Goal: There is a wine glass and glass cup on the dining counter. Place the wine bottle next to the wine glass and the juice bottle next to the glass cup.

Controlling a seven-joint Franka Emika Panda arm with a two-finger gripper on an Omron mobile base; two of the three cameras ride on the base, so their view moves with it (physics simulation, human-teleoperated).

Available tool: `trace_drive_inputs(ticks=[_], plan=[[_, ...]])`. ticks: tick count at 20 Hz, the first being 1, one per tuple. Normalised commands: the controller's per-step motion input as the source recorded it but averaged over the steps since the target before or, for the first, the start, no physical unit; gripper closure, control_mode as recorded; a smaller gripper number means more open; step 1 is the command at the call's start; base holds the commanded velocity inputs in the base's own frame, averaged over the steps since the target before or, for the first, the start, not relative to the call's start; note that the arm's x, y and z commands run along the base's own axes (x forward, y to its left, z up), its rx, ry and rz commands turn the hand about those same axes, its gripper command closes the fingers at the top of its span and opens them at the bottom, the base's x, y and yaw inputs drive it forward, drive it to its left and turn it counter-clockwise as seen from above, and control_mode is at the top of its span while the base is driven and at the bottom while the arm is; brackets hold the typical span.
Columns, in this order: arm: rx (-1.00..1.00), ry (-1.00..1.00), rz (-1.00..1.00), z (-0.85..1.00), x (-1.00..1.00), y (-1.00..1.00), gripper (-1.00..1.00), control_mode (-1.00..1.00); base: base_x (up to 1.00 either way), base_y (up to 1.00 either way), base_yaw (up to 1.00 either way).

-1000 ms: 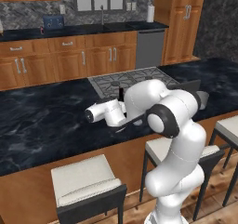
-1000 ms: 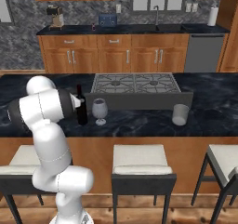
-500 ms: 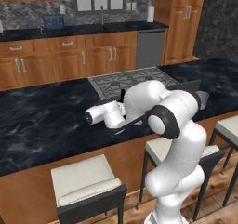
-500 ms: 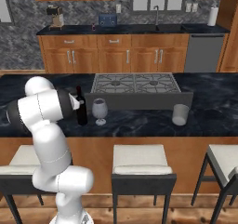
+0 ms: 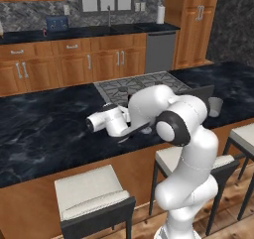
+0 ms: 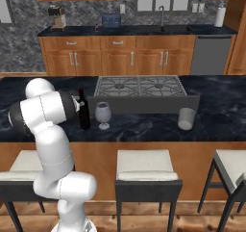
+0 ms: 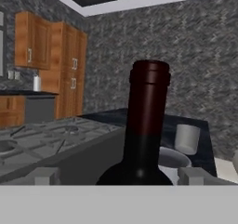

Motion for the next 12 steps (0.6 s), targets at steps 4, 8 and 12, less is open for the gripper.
trace_drive_inputs(ticks=[4,8,12], plan=[[0.0,-0.11,-0.05,0.0,-0.03,0.13,-1.0,-1.0,0.0,0.0,0.0],[0.0,-0.07,-0.06,-0.03,-0.12,0.22,-1.0,-1.0,0.0,0.0,0.0],[0.0,-0.05,-0.08,-0.05,-0.18,0.24,-1.0,-1.0,0.0,0.0,0.0]])
